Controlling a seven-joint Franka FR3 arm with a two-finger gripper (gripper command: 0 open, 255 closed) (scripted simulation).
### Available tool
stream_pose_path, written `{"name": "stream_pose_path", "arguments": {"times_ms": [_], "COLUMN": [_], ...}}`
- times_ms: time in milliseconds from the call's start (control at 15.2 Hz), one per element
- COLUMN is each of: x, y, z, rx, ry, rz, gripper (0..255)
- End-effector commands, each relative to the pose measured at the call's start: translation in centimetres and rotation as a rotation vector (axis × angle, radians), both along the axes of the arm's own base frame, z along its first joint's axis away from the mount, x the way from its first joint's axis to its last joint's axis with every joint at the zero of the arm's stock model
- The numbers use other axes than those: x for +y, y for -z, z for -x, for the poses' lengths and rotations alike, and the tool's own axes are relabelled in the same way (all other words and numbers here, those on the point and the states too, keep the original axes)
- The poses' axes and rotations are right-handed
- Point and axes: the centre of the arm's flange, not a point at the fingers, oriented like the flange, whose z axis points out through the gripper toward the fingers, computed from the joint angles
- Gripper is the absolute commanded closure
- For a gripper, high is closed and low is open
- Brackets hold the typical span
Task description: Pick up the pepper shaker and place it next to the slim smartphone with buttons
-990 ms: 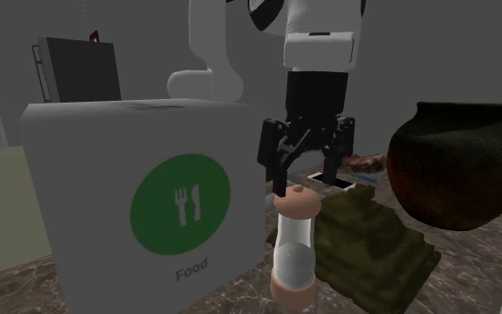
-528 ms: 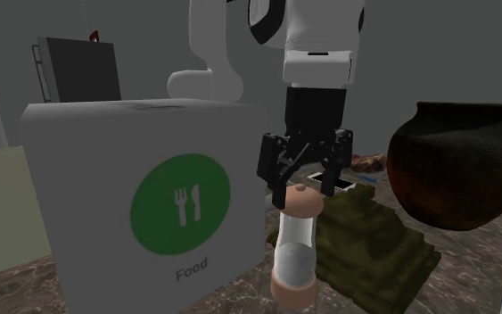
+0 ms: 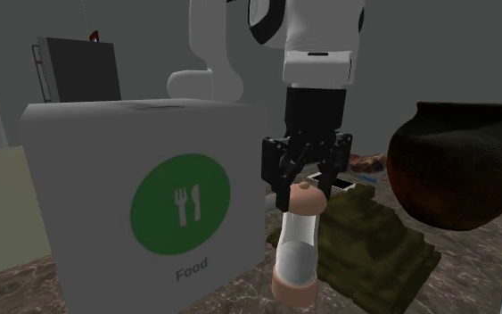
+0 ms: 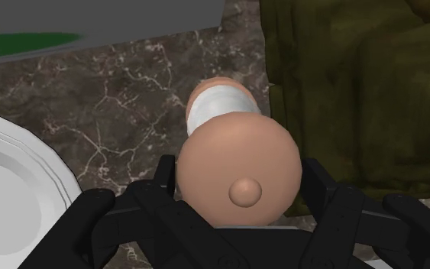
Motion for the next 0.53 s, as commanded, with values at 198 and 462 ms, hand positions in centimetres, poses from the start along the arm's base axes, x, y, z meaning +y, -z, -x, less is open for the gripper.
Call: {"name": "stream_pose_path", "arguments": {"times_ms": [198, 462], "x": [0.0, 0.0], "y": [0.0, -1.6], "z": [0.0, 0.0], "rx": [0.000, 0.000], "ry": [0.000, 0.000], "rz": [0.000, 0.000], "gripper": [255, 255]}}
